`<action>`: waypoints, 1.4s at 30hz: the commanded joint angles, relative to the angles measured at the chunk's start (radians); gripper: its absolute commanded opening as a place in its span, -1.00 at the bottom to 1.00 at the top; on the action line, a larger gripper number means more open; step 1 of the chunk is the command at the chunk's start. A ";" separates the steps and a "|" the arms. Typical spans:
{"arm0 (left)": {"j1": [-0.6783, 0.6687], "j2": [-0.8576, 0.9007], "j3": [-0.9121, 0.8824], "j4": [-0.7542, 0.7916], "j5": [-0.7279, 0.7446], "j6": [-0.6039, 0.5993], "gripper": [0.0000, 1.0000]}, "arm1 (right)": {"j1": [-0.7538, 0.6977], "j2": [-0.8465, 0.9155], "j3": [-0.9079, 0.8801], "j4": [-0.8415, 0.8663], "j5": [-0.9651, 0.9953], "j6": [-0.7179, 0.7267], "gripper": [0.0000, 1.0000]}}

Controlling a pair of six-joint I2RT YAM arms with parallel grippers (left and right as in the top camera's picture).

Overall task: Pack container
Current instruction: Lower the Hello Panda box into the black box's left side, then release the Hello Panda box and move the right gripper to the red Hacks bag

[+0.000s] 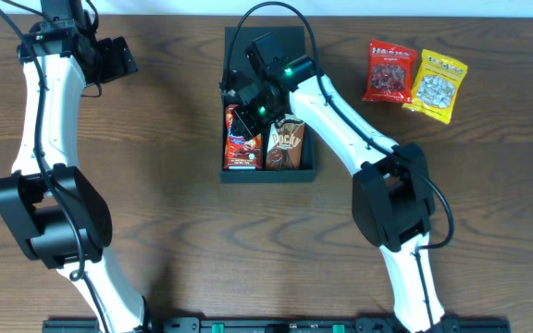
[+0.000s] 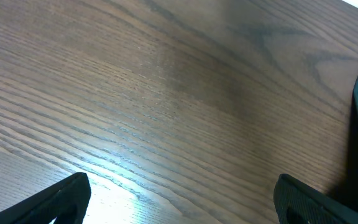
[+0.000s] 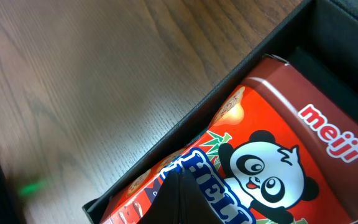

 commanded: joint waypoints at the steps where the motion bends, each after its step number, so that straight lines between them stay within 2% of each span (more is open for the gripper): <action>1: 0.003 0.014 0.000 -0.003 -0.003 -0.005 0.91 | 0.009 0.058 0.006 -0.003 0.069 -0.019 -0.97; 10: 0.003 0.014 0.000 -0.003 -0.003 -0.005 0.90 | 0.005 0.044 0.023 -0.018 0.061 -0.019 -0.97; 18: 0.003 0.014 0.000 -0.003 -0.003 -0.005 0.90 | -0.074 -0.118 0.137 -0.040 0.072 -0.039 -0.97; 24: 0.003 0.014 0.000 -0.003 -0.003 -0.005 0.90 | -0.241 -0.215 0.142 -0.034 0.220 -0.037 -0.97; 27: 0.003 0.014 0.000 -0.003 -0.003 -0.005 0.90 | -0.371 -0.187 0.141 -0.078 0.308 -0.036 -0.98; 31: 0.003 0.014 0.000 -0.003 -0.003 -0.006 0.90 | -0.499 -0.118 0.141 -0.094 0.315 -0.014 -0.97; 32: 0.003 0.014 0.000 -0.002 -0.003 -0.012 0.90 | -0.521 -0.102 0.141 -0.086 0.315 -0.014 -0.89; 33: 0.003 0.014 0.000 -0.001 -0.004 -0.021 0.91 | -0.540 -0.086 0.141 -0.075 0.315 -0.010 -0.67; 34: 0.003 0.014 0.000 0.002 -0.003 -0.022 0.90 | -0.557 -0.068 0.141 -0.061 0.315 -0.006 -0.12; 35: 0.003 0.014 0.000 0.003 -0.004 -0.024 0.90 | -0.575 -0.049 0.141 -0.048 0.314 -0.004 0.24; 36: 0.003 0.014 0.000 0.004 -0.003 -0.024 0.91 | -0.591 -0.030 0.141 -0.036 0.314 -0.002 0.50; 38: 0.003 0.014 0.000 0.003 -0.003 -0.024 0.91 | -0.623 0.013 0.141 -0.017 0.314 -0.003 0.76; 42: 0.003 0.014 0.000 0.000 -0.003 -0.024 0.91 | -0.672 0.071 0.141 0.010 0.298 0.010 0.81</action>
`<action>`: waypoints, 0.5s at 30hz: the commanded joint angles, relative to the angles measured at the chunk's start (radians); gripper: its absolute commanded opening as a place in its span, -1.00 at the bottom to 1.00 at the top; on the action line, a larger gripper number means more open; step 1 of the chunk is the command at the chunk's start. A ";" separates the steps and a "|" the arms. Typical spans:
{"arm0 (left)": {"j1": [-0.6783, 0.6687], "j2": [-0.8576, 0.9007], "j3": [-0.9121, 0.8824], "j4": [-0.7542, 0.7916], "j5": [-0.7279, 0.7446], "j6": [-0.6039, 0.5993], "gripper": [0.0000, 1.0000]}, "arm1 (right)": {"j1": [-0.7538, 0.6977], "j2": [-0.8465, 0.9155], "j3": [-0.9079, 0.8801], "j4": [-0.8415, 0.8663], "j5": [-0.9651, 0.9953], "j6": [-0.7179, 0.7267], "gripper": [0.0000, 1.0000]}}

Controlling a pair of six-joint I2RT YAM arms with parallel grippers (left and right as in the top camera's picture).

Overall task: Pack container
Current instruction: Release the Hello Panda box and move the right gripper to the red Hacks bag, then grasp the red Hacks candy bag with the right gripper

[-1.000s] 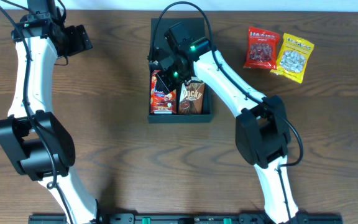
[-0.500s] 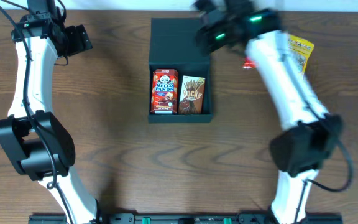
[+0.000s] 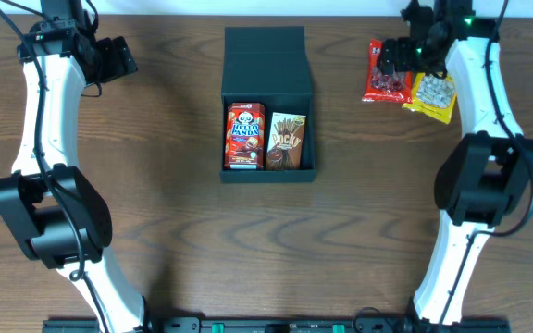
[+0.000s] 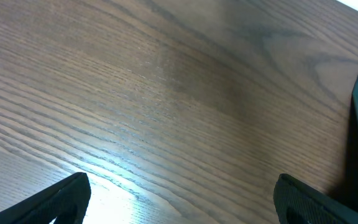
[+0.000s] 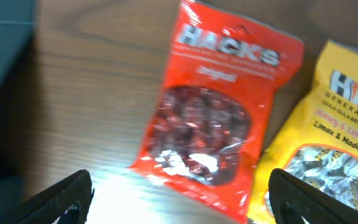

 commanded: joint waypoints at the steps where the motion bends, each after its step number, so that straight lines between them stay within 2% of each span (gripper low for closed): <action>1: 0.003 0.014 0.000 -0.003 -0.003 -0.012 0.91 | -0.043 0.040 -0.005 0.018 -0.023 0.019 0.80; 5: 0.003 0.014 0.000 -0.003 -0.003 -0.012 0.90 | -0.071 0.071 -0.005 0.044 -0.042 0.040 0.76; 9: 0.003 0.014 0.000 -0.003 -0.003 -0.028 0.90 | -0.075 0.106 -0.005 0.048 -0.089 0.041 0.84; 15: 0.001 0.014 0.000 -0.003 -0.003 -0.044 0.90 | -0.068 0.146 -0.005 0.056 -0.130 0.053 0.69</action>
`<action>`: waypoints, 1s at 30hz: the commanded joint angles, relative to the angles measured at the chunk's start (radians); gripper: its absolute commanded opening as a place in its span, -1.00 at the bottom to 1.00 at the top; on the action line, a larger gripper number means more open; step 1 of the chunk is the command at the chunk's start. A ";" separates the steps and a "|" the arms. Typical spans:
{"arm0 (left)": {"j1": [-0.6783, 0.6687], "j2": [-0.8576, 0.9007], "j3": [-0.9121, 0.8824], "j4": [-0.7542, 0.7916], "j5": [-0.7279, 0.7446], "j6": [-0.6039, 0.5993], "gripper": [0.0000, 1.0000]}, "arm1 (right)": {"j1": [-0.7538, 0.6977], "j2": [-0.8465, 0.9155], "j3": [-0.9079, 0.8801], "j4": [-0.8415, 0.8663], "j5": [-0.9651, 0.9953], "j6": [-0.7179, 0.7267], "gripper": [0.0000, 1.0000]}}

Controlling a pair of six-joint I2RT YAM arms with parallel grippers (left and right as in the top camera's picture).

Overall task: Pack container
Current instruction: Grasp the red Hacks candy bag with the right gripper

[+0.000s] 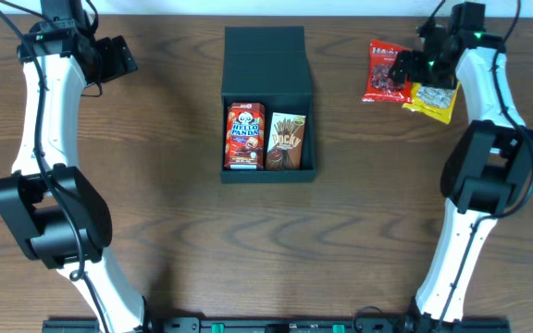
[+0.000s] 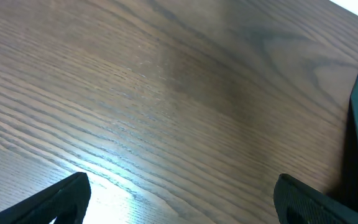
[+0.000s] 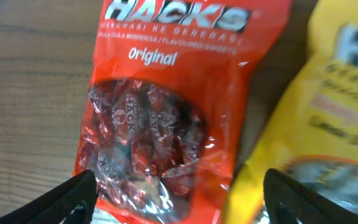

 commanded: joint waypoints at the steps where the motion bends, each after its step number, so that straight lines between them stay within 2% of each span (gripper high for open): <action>1: 0.001 0.014 0.000 -0.003 -0.003 -0.019 0.90 | 0.007 0.028 -0.004 0.003 -0.047 0.013 0.70; 5: 0.001 0.014 0.000 -0.003 -0.003 -0.023 0.90 | 0.008 0.041 -0.004 0.004 -0.050 0.024 0.63; 11: 0.001 0.014 0.000 -0.002 -0.003 -0.027 0.90 | 0.008 0.042 -0.004 0.014 -0.074 0.032 -0.42; 13: 0.001 0.014 0.000 -0.003 -0.003 -0.027 0.90 | 0.008 0.042 -0.004 0.018 -0.076 0.048 -0.62; 14: 0.001 0.014 0.000 -0.003 -0.003 -0.027 0.90 | 0.008 0.042 -0.004 0.021 -0.076 0.055 -0.63; 15: 0.001 0.014 0.000 -0.003 -0.003 -0.027 0.91 | 0.008 0.042 -0.004 0.021 -0.075 0.063 -0.49; 16: 0.001 0.014 0.000 -0.003 -0.003 -0.027 0.90 | 0.008 0.042 -0.004 0.022 -0.075 0.065 0.12; 17: 0.001 0.014 0.000 -0.003 -0.003 -0.026 0.91 | 0.008 0.042 -0.004 0.022 -0.075 0.065 0.44; 18: 0.001 0.014 0.000 -0.003 -0.003 -0.026 0.90 | 0.007 0.042 -0.004 0.022 -0.074 0.065 0.56; 19: 0.001 0.014 0.000 -0.003 -0.003 -0.026 0.90 | 0.006 0.042 -0.004 0.022 -0.070 0.065 0.79; 22: 0.001 0.014 0.000 -0.004 -0.003 -0.026 0.91 | 0.007 0.042 -0.004 0.029 -0.045 0.077 0.81; 28: 0.001 0.014 0.000 -0.003 -0.003 -0.026 0.91 | 0.008 0.055 -0.004 0.051 -0.040 0.110 0.41; 30: 0.001 0.014 0.000 -0.003 -0.003 -0.026 0.90 | 0.008 0.062 -0.004 0.050 -0.050 0.114 0.41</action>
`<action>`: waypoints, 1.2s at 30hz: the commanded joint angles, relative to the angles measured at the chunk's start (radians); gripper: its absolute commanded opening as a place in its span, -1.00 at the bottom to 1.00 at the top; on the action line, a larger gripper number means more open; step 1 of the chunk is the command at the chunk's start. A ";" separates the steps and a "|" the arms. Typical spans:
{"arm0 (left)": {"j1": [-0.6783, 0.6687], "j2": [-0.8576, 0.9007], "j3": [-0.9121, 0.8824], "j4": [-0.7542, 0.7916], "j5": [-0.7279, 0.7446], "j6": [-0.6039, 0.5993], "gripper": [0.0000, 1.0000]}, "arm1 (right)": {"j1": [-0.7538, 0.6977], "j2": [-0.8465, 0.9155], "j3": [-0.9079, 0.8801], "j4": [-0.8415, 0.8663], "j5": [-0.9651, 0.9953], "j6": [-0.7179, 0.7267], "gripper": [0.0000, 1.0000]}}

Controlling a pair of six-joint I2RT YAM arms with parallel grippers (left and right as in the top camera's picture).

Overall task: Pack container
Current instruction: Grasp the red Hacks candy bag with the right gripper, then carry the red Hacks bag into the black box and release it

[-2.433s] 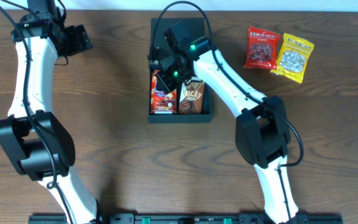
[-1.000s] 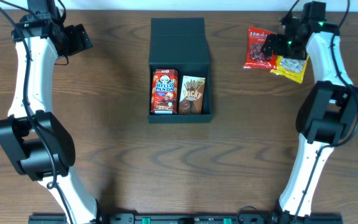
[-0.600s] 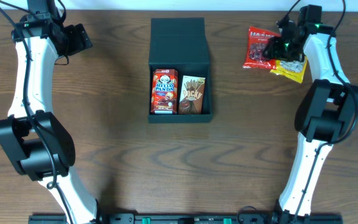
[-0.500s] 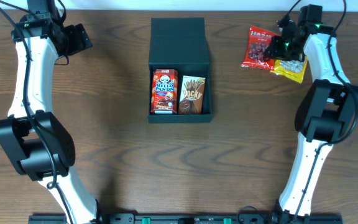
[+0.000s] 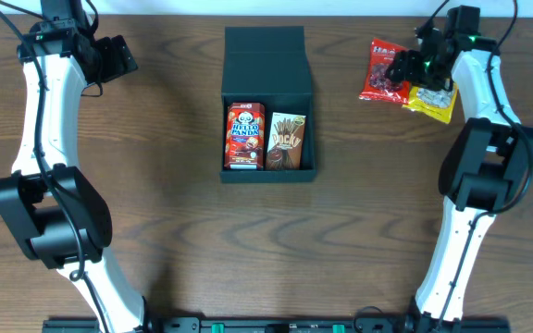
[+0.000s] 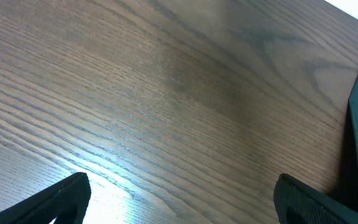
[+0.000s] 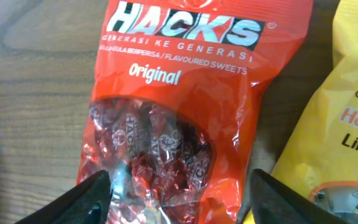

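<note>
A black container (image 5: 267, 102) stands at the table's middle back, with a red Hello Panda box (image 5: 243, 135) and a brown Pocky box (image 5: 286, 142) in its front half. A red Hacks candy bag (image 7: 179, 106) (image 5: 382, 70) lies at the back right, a yellow Hacks bag (image 7: 340, 118) (image 5: 436, 96) beside it. My right gripper (image 7: 180, 202) (image 5: 409, 67) is open, low over the red bag, one finger on each side of it. My left gripper (image 6: 179, 199) (image 5: 118, 57) stands open over bare wood at the back left.
The container's back half (image 5: 266, 55) holds nothing. Its dark wall shows at the right edge of the left wrist view. Wooden tabletop (image 5: 155, 231) spreads around everything.
My right gripper has come lower and closer onto the red Hacks bag, its fingers nearer together around it. The left arm has not moved.
My right gripper was down in the container at the Hello Panda box. Later it was open above the two Hacks bags at the back right, the box left in the container. It then centred over the red bag and is now lower on it.
</note>
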 commanded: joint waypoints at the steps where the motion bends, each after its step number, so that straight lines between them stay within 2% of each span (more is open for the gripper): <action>1: 0.001 0.014 0.000 -0.003 -0.003 -0.011 0.90 | 0.006 0.042 -0.004 -0.001 -0.008 0.029 0.41; 6: 0.001 0.014 0.000 -0.003 -0.003 -0.011 0.90 | 0.006 0.064 -0.004 0.005 -0.058 0.046 0.36; 8: 0.001 0.014 0.000 -0.003 -0.003 -0.011 0.90 | 0.006 0.066 -0.004 0.005 -0.058 0.055 0.08; 12: 0.001 0.014 0.000 -0.002 -0.003 -0.011 0.90 | 0.006 0.066 -0.004 0.008 -0.059 0.069 -0.67; 15: 0.001 0.014 0.000 -0.003 -0.003 -0.011 0.90 | 0.006 0.066 -0.004 0.008 -0.080 0.074 -0.97; 25: 0.001 0.014 0.000 -0.002 -0.003 -0.011 0.90 | 0.017 -0.001 -0.003 -0.009 -0.270 0.080 -0.97; 28: 0.001 0.014 0.000 -0.002 -0.003 -0.012 0.91 | 0.041 -0.069 -0.003 -0.076 -0.288 0.075 -0.97; 36: 0.001 0.014 0.000 -0.001 -0.004 -0.011 0.90 | 0.164 -0.277 -0.003 -0.315 -0.318 -0.076 -0.97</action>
